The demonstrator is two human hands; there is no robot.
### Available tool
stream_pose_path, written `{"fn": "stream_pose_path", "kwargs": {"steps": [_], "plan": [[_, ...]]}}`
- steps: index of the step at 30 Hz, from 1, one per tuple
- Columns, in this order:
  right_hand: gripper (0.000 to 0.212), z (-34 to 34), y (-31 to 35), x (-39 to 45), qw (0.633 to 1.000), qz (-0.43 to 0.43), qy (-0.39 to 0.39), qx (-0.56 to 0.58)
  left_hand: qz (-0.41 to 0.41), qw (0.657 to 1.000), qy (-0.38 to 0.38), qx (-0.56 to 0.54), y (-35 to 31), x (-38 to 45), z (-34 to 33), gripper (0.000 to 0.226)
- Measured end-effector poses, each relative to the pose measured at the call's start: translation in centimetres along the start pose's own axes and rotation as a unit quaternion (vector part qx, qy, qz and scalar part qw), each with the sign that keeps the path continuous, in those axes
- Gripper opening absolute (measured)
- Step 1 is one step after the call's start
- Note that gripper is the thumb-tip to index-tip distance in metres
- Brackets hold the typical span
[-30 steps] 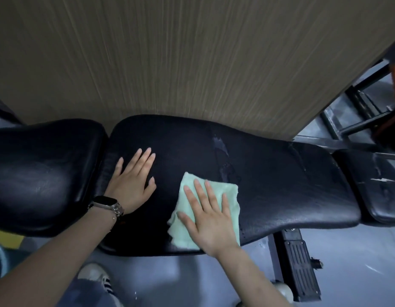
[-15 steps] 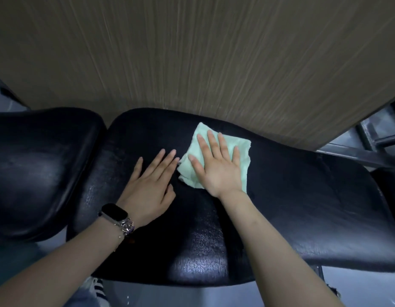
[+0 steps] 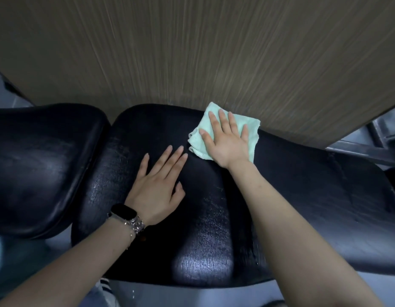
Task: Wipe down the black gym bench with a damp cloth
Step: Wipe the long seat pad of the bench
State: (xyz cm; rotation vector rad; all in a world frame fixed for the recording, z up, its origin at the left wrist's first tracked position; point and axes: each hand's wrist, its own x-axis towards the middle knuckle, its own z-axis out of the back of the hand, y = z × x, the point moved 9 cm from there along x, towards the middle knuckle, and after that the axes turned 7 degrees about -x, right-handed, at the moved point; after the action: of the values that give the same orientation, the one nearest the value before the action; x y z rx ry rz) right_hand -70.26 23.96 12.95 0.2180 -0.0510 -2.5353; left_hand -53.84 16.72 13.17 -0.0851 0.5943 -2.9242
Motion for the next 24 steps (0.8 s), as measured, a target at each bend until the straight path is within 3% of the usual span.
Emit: {"fn": "stream_pose_path", "kwargs": {"steps": [12,19,24], "plan": [[0.073,-1.5,0.6,-11.6,0.999,0.022,-0.029,-0.016,0.013,1.0,0.023,0.016,-0.2,0.0,0.1,0.072],[0.062,-2.3,1.0,-18.4,0.997,0.022,-0.064,-0.034,0.023,0.998,0.041,0.03,-0.3,0.0,0.0,0.075],[0.06,-2.5,0.9,-22.0,0.996,0.029,-0.072,-0.045,0.046,0.997,0.054,0.017,-0.5,-0.2,0.2,0.06]]}}
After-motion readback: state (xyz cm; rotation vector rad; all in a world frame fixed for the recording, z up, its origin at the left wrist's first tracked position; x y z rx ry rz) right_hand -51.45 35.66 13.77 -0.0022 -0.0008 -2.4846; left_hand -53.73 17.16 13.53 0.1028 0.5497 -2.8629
